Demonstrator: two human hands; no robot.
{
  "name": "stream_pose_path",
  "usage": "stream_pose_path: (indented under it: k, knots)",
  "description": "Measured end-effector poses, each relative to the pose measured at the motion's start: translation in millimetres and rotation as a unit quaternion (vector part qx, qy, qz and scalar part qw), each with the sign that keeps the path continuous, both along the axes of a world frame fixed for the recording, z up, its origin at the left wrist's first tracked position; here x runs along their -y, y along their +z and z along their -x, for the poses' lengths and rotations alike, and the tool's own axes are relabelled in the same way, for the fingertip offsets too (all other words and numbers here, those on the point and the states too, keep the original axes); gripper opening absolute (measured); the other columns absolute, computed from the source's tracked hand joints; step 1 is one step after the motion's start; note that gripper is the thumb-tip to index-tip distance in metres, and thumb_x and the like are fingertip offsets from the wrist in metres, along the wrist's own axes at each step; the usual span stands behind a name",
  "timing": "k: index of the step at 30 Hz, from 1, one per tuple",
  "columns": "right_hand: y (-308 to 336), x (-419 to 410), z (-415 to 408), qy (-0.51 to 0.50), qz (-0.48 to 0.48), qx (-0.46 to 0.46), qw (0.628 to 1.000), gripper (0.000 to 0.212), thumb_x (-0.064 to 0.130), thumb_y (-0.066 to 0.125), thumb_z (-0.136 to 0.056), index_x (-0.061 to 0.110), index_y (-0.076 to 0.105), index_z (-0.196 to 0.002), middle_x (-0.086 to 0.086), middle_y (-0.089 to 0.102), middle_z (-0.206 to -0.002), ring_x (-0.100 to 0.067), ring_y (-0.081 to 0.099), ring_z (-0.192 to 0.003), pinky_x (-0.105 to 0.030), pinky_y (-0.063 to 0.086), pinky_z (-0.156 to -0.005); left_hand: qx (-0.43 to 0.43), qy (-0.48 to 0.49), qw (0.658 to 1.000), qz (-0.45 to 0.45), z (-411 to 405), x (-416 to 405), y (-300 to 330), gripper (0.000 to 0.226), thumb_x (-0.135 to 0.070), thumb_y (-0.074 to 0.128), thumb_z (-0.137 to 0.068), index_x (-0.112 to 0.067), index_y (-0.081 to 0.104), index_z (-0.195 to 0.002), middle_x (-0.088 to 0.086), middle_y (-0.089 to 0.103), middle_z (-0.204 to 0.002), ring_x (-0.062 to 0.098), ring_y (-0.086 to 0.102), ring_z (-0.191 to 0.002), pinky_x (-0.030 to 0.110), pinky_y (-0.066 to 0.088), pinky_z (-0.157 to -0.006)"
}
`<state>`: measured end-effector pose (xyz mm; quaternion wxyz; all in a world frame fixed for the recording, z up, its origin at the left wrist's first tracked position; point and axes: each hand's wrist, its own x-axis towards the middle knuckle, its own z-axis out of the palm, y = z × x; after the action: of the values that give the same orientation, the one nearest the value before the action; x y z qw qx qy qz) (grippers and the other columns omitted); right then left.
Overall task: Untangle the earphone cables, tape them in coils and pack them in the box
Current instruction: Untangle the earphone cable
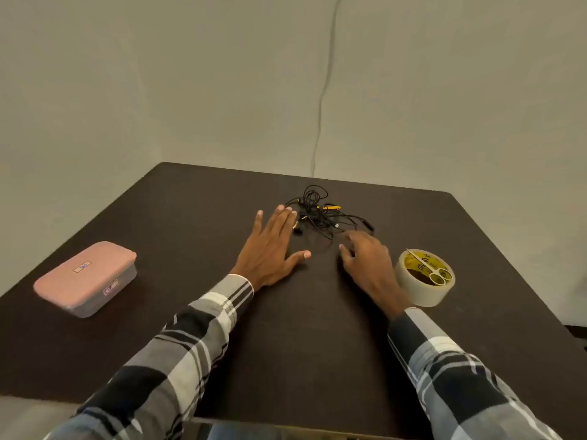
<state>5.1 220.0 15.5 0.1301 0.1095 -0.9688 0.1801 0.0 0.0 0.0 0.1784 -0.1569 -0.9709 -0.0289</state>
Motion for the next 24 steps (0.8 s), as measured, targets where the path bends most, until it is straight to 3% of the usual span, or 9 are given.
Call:
stream_pose_path:
  k: [5, 10, 18, 24]
  knots:
    - [-14.9, 3.1, 25.7, -0.054, 0.072, -0.013, 0.996, 0.038, 0.019, 0.061, -0.097, 0.008, 0.057, -0.134, -0.009, 0.06, -0.132, -0.022, 0.061, -0.111, -0.034, 0.052, -0.092, 0.067, 0.005, 0.992, -0.106, 21.2, 2.0, -8.6, 0.095, -0.074, 0.027, -0.089, -0.01, 0.005, -0.156, 0.007, 0.008, -0.165, 0.02, -0.001, -0.152, 0.049, 0.0, -0.122]
    - [-17.6, 4.0, 44.9, -0.092, 0.106, -0.013, 0.99, 0.041, 0.016, 0.059, -0.099, 0.007, 0.053, -0.139, -0.011, 0.052, -0.141, -0.025, 0.054, -0.124, -0.032, 0.046, -0.1, 0.094, 0.012, 0.986, -0.135, 34.2, 3.5, -8.0, 0.096, -0.073, 0.034, -0.088, -0.013, 0.006, -0.156, 0.006, 0.009, -0.164, 0.021, 0.0, -0.152, 0.048, 0.001, -0.122]
    - [-26.4, 2.4, 53.0, -0.087, 0.075, -0.021, 0.993, 0.019, 0.019, 0.054, -0.101, 0.011, 0.067, -0.112, -0.007, 0.055, -0.118, -0.016, 0.044, -0.104, -0.025, 0.036, -0.08, 0.089, 0.028, 0.978, -0.188, 37.3, 6.6, -9.2, 0.087, -0.064, 0.048, -0.09, -0.016, 0.015, -0.155, 0.006, 0.015, -0.163, 0.022, 0.002, -0.152, 0.048, 0.003, -0.121]
    - [-23.7, 2.5, 41.2, -0.021, 0.179, -0.137, 0.974, 0.009, 0.016, 0.051, -0.102, 0.021, 0.058, -0.098, 0.007, 0.059, -0.091, -0.013, 0.052, -0.091, -0.029, 0.039, -0.07, 0.087, 0.021, 0.967, -0.238, 33.3, 4.6, 0.3, 0.074, -0.049, 0.057, -0.093, -0.019, 0.025, -0.153, 0.006, 0.022, -0.161, 0.025, 0.011, -0.151, 0.051, 0.01, -0.122]
